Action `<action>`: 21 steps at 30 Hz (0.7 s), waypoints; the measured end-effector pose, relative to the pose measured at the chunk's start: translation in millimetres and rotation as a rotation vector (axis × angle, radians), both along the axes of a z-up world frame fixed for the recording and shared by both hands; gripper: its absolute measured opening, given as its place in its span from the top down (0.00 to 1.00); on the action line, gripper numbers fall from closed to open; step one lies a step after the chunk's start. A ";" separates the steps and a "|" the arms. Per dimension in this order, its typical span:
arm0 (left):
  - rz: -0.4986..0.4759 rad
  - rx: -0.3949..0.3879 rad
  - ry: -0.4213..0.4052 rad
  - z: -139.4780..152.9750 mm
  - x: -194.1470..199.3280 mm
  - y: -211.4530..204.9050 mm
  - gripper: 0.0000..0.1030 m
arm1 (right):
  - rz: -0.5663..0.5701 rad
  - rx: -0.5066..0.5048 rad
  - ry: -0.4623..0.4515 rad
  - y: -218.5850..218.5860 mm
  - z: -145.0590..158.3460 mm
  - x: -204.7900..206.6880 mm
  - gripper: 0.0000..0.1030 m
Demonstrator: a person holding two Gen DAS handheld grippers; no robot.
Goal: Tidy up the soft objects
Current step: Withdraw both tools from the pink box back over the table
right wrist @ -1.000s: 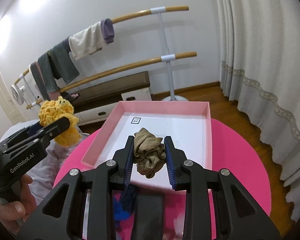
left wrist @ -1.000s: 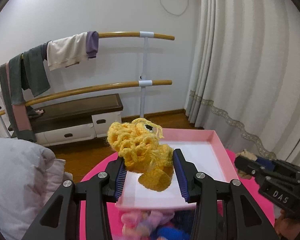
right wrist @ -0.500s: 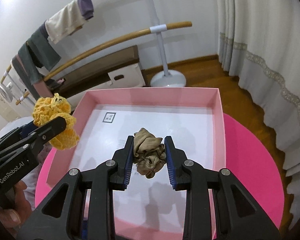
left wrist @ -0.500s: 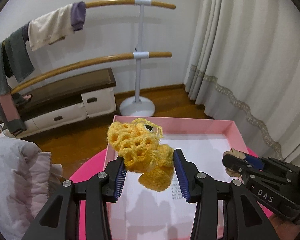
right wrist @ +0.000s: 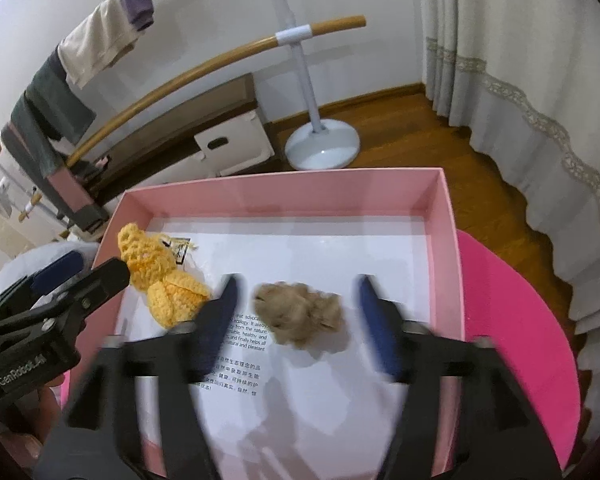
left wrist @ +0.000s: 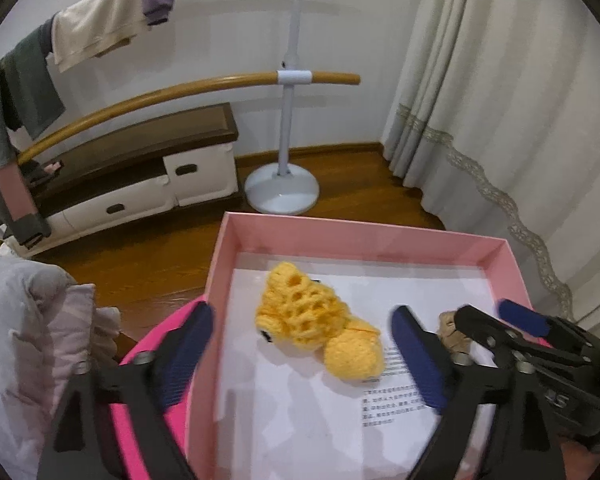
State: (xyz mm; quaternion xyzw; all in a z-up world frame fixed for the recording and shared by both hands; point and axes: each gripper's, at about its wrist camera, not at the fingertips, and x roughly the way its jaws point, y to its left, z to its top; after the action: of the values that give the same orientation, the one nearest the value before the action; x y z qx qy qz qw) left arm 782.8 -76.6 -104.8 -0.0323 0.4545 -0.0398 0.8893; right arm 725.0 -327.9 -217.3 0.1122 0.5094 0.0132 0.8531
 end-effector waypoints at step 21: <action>0.049 0.014 -0.308 88.6 -121.4 7.7 0.00 | -0.073 -0.020 -0.300 15.8 115.7 -137.6 0.00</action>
State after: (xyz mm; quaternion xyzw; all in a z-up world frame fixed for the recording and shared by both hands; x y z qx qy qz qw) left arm 661.4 -68.9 -16.2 -0.0307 0.3119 -0.0193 0.9494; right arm 587.4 -312.1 -101.6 0.1190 0.3718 -0.0064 0.9206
